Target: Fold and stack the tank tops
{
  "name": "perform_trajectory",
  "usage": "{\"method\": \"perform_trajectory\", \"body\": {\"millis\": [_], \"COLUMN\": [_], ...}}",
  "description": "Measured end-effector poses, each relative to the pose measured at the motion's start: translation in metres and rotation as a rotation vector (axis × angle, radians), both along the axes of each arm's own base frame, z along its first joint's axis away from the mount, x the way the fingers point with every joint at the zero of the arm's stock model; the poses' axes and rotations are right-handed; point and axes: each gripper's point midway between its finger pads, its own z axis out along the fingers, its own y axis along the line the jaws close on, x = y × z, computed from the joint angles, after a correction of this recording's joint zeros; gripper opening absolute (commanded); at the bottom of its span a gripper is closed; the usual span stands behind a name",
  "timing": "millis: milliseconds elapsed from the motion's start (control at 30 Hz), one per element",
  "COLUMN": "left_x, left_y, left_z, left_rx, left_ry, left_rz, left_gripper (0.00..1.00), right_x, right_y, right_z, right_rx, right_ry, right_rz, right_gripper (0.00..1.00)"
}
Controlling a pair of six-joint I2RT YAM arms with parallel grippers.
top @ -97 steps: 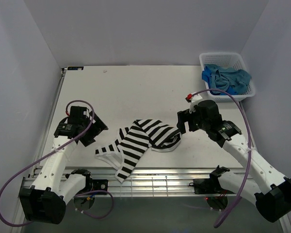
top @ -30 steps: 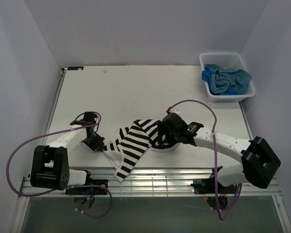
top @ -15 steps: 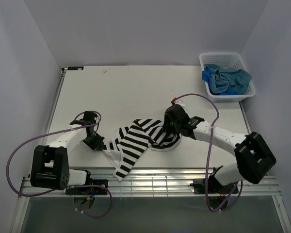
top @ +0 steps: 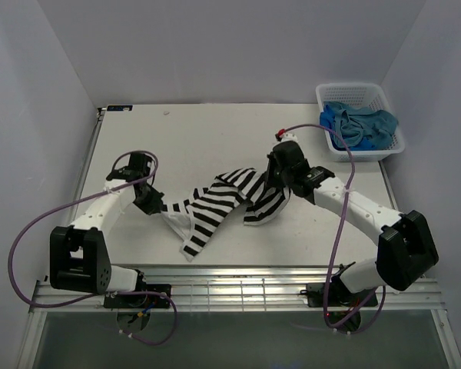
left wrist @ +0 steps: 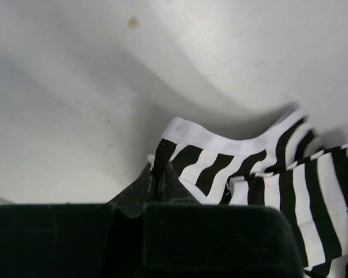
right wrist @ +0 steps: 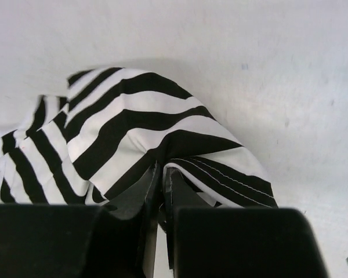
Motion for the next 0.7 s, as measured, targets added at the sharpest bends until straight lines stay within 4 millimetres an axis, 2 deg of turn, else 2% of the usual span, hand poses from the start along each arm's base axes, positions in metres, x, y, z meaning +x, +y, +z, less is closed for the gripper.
{"method": "perform_trajectory", "body": {"millis": [100,200,300,333,400,467,533,633,700], "left_x": [0.058,0.111,0.151,0.160,0.167,0.169,0.162,0.150,0.141], "left_y": [0.001,0.006,0.015,0.018,0.024,0.030,0.038,0.076,0.096], "left_z": [0.052,0.111,0.179,0.207,0.248,0.288,0.316,0.332,0.329], "left_rx": [0.018,0.035,0.045,0.046,0.054,0.060,0.070,0.154,0.192], "left_ry": [-0.141,-0.292,-0.457,-0.526,-0.615,-0.708,-0.766,-0.786,-0.761], "left_rz": [0.010,0.026,0.040,0.044,0.049,0.053,0.054,0.130,0.175], "left_gripper": [0.00,0.00,0.00,0.00,0.00,0.00,0.00,0.00,0.00], "right_x": [0.034,0.058,0.060,0.054,0.038,0.018,0.000,-0.015,-0.029], "right_y": [-0.003,-0.011,-0.022,-0.025,-0.027,-0.031,-0.041,-0.070,-0.085], "right_z": [0.063,0.142,0.214,0.240,0.273,0.295,0.306,0.310,0.307], "right_rx": [0.072,0.163,0.217,0.231,0.251,0.263,0.258,0.213,0.190], "right_ry": [-0.110,-0.255,-0.393,-0.449,-0.523,-0.582,-0.619,-0.668,-0.679], "right_rz": [0.030,0.089,0.170,0.215,0.290,0.356,0.390,0.337,0.308], "right_gripper": [0.08,0.08,0.08,0.08,0.08,0.08,0.08,0.08,0.08]}}
